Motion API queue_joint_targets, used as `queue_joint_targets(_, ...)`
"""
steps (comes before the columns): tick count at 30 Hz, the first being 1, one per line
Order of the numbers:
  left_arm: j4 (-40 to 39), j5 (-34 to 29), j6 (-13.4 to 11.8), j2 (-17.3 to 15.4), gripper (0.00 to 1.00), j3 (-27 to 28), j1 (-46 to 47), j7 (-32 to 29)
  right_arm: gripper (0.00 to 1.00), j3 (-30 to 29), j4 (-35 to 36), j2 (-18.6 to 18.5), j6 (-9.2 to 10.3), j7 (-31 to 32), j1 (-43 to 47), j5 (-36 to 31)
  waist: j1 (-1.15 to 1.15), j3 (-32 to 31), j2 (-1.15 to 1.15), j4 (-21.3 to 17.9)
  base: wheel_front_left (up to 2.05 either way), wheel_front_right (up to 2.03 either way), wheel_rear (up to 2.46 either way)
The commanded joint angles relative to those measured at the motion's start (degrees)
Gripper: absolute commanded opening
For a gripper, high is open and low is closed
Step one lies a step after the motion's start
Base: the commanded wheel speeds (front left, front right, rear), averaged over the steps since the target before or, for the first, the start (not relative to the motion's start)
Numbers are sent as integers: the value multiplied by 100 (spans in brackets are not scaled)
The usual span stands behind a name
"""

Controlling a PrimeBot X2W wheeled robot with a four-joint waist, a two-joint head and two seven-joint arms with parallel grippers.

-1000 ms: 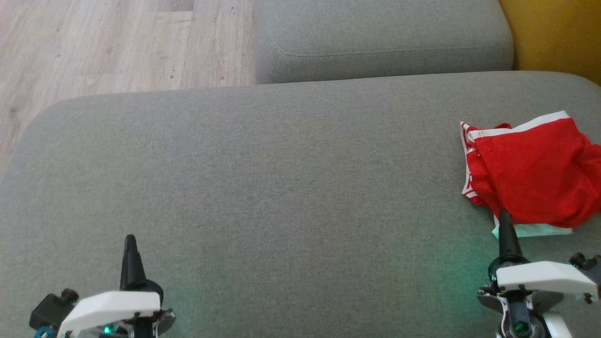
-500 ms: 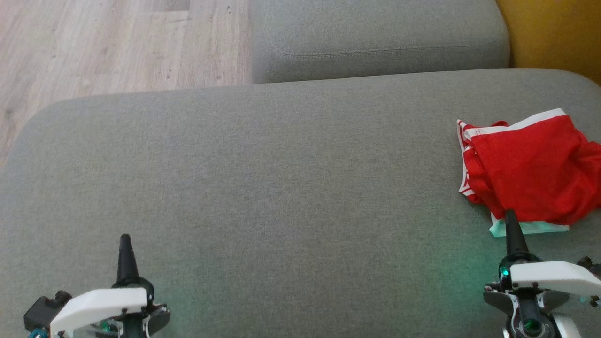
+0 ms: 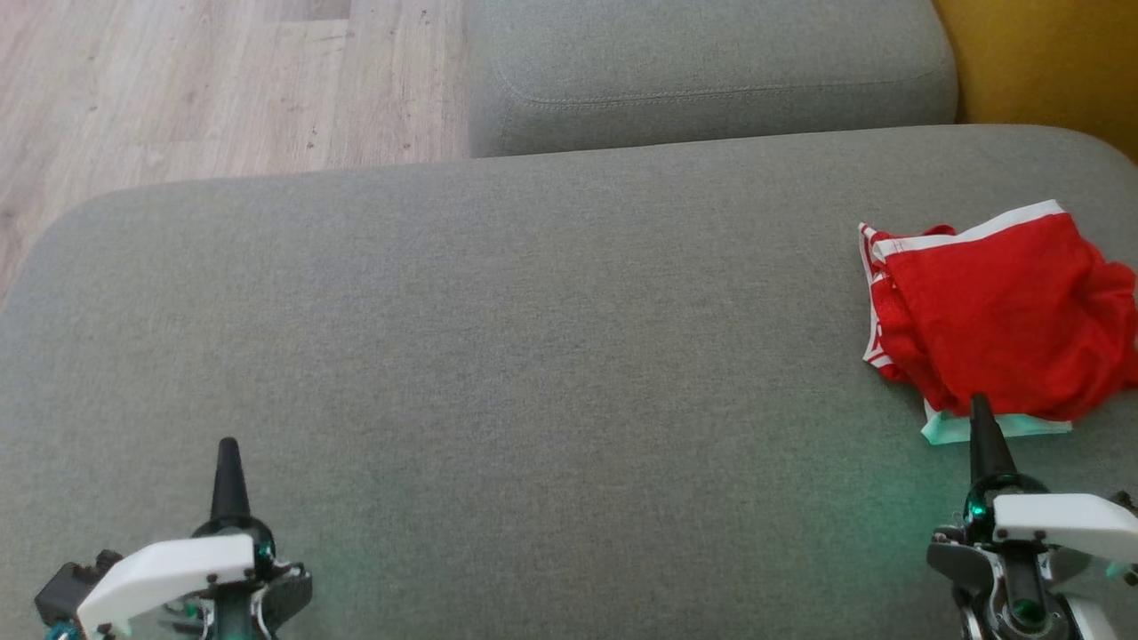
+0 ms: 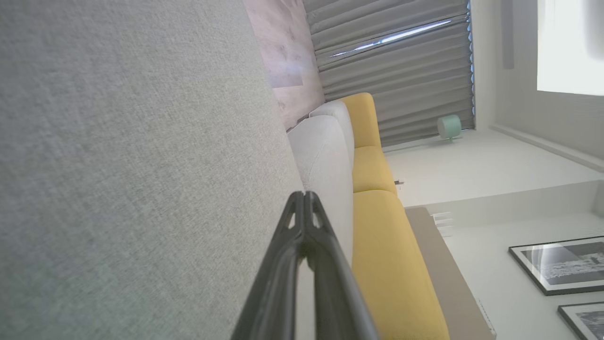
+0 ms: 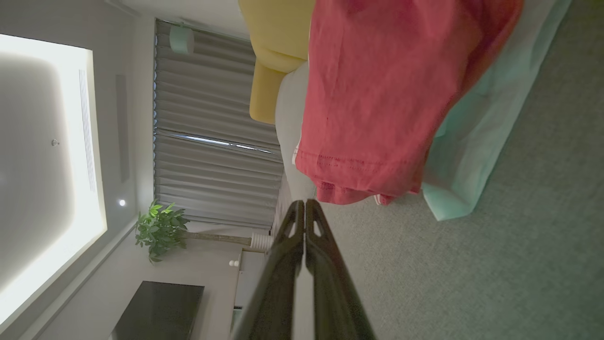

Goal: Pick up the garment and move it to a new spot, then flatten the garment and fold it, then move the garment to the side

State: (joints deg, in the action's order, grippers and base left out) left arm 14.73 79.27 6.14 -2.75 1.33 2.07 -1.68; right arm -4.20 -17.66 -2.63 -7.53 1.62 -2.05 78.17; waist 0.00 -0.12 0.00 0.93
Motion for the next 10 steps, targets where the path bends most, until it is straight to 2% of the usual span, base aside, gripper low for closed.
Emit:
queue_joint_targets(1,-145,133,72,-52,0,199,291,-47,0,56,231,-68,3,57,-351,162,0,2,0,-5,0,0,0)
queue_joint_targets(10,-115,601,97,-51,0,305,337,-202,0,-35,284,-67,4,208,-373,664,0,13,0,-40,0,0,0)
